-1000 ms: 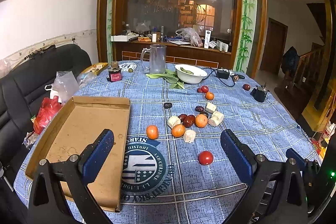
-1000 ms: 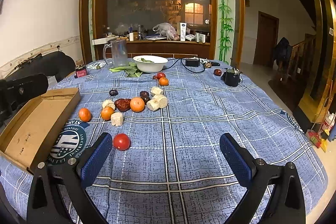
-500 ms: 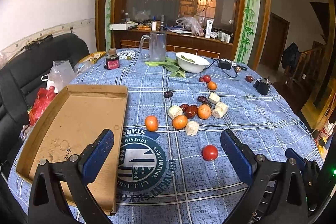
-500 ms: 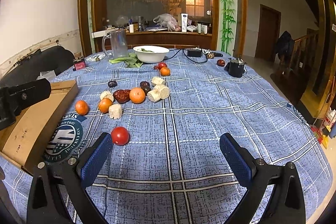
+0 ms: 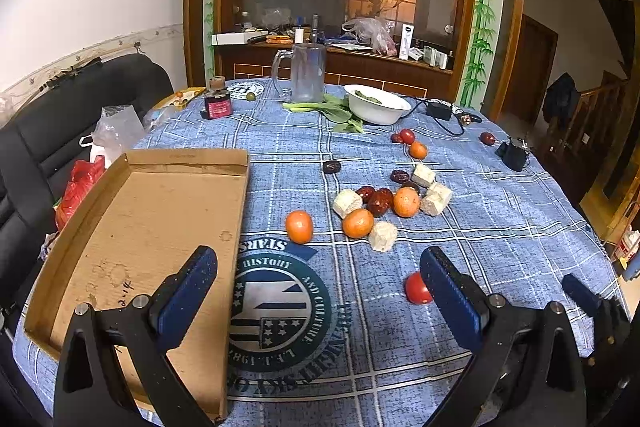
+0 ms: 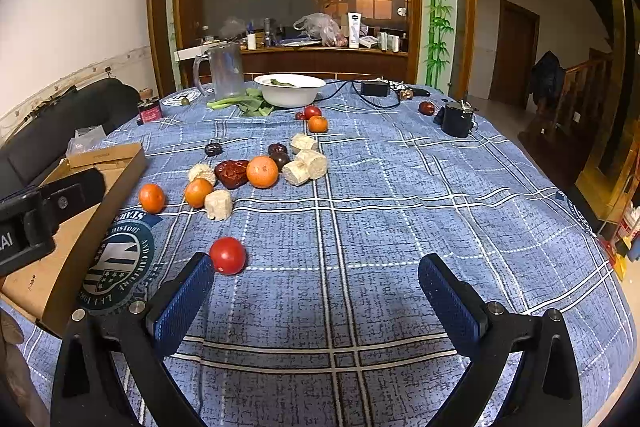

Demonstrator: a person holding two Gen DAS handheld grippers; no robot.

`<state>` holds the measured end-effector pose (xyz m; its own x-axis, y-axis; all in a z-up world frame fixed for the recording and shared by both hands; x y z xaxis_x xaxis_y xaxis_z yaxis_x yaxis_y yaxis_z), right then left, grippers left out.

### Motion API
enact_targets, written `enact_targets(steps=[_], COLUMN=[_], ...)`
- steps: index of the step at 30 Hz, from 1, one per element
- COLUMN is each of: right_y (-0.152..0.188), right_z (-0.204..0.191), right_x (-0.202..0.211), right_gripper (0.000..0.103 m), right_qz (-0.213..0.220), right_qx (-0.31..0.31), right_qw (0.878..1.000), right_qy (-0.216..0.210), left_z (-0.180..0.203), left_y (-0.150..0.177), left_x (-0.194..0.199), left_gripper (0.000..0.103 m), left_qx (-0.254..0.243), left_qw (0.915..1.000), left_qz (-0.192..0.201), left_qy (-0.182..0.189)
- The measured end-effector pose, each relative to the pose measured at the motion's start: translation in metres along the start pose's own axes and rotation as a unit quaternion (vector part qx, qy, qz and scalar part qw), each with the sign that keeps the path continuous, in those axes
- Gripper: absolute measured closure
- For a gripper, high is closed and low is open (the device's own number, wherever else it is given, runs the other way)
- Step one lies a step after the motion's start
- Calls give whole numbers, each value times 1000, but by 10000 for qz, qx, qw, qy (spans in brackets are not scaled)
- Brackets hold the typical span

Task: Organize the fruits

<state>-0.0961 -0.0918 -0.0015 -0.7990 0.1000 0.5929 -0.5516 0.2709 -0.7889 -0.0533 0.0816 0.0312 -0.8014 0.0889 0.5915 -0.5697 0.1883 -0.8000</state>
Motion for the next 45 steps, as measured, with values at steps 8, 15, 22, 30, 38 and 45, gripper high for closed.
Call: enact_targets(steps=[8, 15, 22, 30, 38, 45], right_y=[-24, -25, -22, -18, -3, 17], right_z=[12, 5, 1, -1, -24, -59], right_x=[8, 5, -1, -11, -33, -58], right_gripper=[0, 0, 0, 0, 0, 10], right_qz=[209, 153, 71, -97, -812, -1456], right_qx=[-175, -75, -31, 24, 422, 591], right_qw=[9996, 9999, 10000, 9999, 9937, 9806], right_qy=[75, 29, -2, -56, -646, -1168], left_z=[-6, -4, -7, -15, -84, -69], left_y=[9, 13, 15, 14, -1, -3], left_x=[-5, -7, -12, -16, -10, -32], left_gripper=[2, 2, 2, 2, 2, 29], left_qx=[-53, -150, -90, -55, 325, 84], left_qw=[9999, 9997, 9997, 9996, 9989, 9986], left_qz=[-101, -158, -234, -254, -46, -398], left_qy=[-63, -55, -74, -95, -325, 338])
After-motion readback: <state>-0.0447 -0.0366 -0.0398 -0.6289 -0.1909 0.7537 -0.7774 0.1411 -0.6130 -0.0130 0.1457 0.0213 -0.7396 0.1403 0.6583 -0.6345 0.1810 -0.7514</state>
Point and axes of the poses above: each gripper's, at about its wrist camera, not at the fingertips, and x roughly against the way its jaws point, z to its right, y to its underside, the point moved 10 cm from there along -x, roughly the way its jaws point, and after that the axes turned 12 degrees about -x, right-handed, at the moved point
